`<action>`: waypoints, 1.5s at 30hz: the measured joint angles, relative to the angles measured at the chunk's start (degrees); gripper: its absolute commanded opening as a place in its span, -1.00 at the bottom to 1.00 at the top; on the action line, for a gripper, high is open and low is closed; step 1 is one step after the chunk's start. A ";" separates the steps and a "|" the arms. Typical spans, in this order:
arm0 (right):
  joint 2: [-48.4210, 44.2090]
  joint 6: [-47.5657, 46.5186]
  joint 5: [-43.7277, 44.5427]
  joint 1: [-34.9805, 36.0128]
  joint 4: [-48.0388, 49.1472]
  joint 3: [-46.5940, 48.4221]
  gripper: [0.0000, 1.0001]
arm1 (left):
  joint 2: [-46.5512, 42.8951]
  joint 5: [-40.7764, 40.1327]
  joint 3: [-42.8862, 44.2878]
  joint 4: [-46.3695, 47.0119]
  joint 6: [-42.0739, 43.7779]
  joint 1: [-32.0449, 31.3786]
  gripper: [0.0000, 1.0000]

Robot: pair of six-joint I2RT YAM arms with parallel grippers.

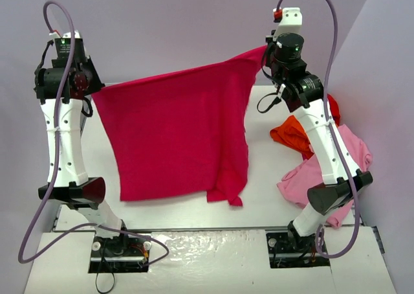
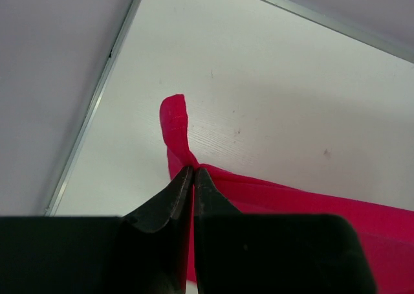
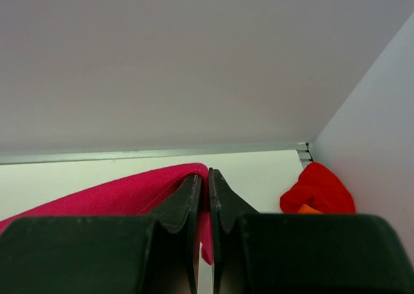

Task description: Fold and stack the t-shirts

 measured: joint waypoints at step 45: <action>-14.16 2.03 -2.52 -1.92 1.64 -12.31 -1.00 | -4.08 -11.17 -2.85 6.03 3.01 -6.62 -1.00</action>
